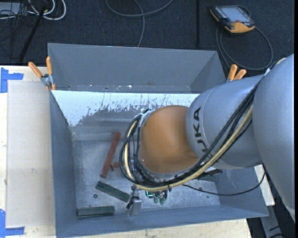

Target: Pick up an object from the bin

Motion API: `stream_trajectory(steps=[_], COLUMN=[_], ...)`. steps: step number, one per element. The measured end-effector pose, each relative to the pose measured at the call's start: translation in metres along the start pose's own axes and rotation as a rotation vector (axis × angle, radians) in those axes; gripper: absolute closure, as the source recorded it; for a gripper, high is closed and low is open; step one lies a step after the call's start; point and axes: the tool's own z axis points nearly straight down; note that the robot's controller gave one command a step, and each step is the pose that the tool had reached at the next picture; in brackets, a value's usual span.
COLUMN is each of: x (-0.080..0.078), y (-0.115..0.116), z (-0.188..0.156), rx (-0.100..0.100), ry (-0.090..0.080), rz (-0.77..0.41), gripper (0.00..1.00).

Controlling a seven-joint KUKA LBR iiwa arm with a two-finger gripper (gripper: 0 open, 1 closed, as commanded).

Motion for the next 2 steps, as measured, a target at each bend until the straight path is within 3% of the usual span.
stream_trajectory(steps=[1,2], x=[-0.002,-0.006], y=[-0.001,-0.010], z=[-0.004,0.065], rx=[-0.001,-0.002], ry=[-0.007,-0.007], rz=[0.004,0.034], gripper=[0.00,1.00])
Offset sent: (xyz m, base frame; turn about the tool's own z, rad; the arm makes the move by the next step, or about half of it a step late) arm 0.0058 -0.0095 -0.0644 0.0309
